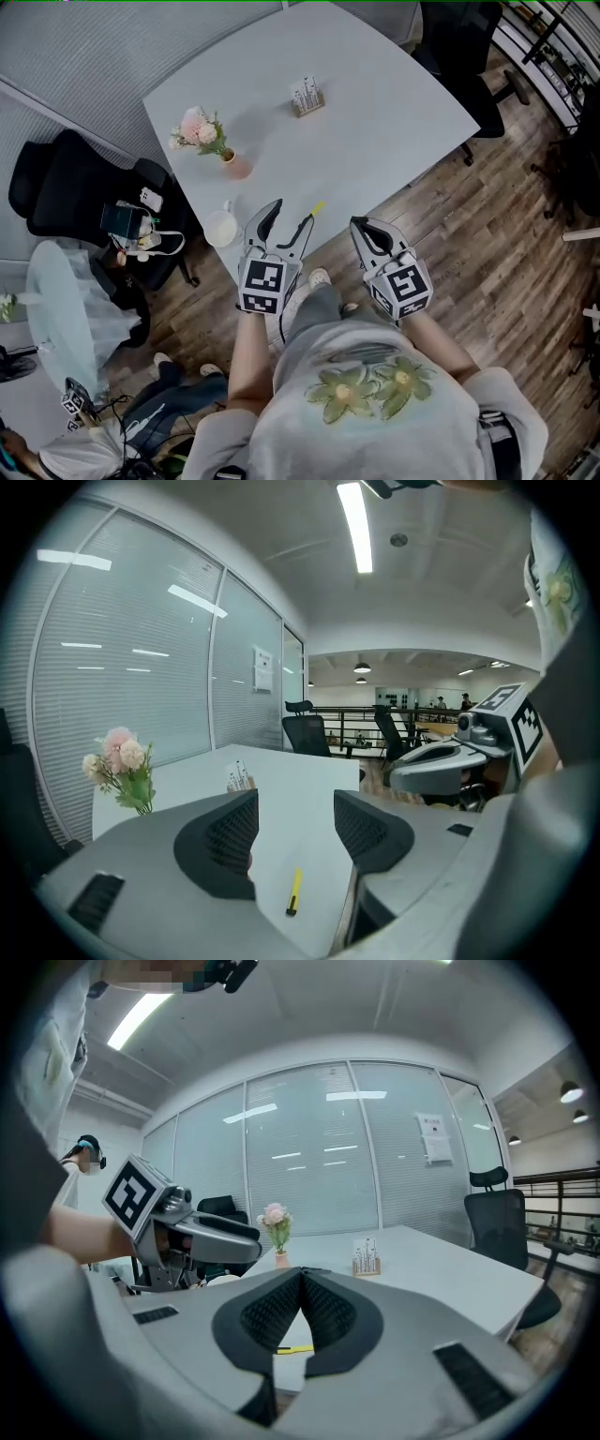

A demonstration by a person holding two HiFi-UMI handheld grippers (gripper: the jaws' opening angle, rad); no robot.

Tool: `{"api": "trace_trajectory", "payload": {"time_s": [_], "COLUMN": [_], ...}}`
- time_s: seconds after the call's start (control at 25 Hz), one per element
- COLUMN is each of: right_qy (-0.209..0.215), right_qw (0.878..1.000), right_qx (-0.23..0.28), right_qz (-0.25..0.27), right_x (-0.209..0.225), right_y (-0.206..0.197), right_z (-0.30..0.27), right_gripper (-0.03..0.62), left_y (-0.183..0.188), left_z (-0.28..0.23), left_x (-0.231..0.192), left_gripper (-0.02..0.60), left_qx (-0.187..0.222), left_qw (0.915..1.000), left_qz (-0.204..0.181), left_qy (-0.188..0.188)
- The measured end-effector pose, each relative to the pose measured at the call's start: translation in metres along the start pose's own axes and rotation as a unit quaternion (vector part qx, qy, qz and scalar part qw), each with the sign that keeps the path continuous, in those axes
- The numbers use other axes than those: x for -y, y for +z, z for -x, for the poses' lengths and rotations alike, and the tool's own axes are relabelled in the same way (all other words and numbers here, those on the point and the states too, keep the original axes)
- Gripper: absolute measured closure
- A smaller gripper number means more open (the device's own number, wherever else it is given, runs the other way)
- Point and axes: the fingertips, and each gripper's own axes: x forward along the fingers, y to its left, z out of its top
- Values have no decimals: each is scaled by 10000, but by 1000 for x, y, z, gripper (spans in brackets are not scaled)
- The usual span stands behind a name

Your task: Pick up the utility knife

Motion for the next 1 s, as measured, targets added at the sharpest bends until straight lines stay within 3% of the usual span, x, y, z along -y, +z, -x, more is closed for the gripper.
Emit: {"api": "trace_trajectory", "payload": {"time_s": [1.0], "right_qy": [-610], "right_qw": [9979], "right_qx": [-99], "right_qz": [-188], "right_x": [26], "right_y": [-12], "right_z": [-53], "right_gripper": [589], "left_y": [-97], "left_z": [-66], "left_x": [-17], "left_gripper": [328], "left_qx": [-1176], "left_qw": [9893], "left_qz": [-21], "left_qy": [-866]}}
